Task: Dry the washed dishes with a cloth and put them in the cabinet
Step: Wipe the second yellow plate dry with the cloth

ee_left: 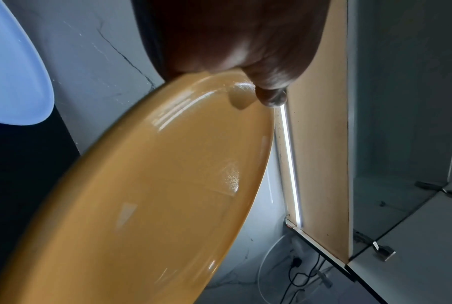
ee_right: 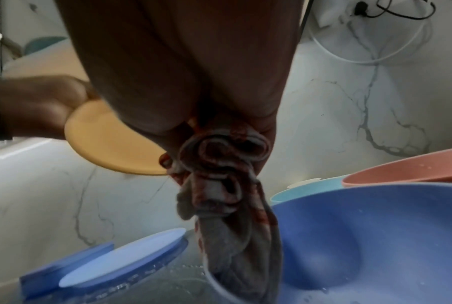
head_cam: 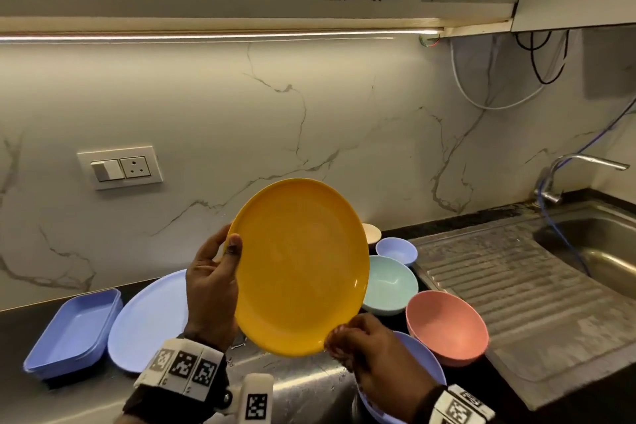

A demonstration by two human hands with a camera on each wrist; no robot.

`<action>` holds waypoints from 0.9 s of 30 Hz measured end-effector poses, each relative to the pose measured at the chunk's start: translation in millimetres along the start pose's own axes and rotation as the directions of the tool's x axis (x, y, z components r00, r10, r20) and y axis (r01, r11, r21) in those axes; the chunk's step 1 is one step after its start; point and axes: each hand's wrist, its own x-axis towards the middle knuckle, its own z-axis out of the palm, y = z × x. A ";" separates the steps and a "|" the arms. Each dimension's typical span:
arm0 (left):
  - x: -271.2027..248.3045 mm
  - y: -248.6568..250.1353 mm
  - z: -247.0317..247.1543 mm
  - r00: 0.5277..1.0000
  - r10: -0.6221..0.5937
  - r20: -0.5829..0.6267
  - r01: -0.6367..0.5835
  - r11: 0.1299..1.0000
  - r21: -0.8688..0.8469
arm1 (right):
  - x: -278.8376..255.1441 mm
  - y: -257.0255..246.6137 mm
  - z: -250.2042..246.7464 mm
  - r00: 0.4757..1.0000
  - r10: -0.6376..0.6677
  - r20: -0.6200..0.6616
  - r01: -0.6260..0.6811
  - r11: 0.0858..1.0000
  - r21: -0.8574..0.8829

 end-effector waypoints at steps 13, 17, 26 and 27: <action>-1.2 7.6 -14.1 0.999 0.022 0.031 -0.021 1.000 -0.022 | 58.1 -8.2 -98.0 0.848 0.258 -0.463 -0.249 0.965 0.083; -10.7 9.6 -2.9 0.991 -0.004 0.131 0.003 1.000 0.008 | 75.9 -4.5 -92.2 0.782 0.449 -0.433 -0.413 0.893 0.181; -23.0 9.1 3.3 0.963 -0.017 0.268 -0.013 0.994 0.107 | 104.1 -20.8 -90.5 0.726 0.518 -0.453 -0.469 0.854 0.226; -24.2 10.6 4.5 0.957 -0.015 0.290 -0.023 0.992 0.126 | 105.9 -24.8 -90.3 0.740 0.489 -0.462 -0.448 0.871 0.203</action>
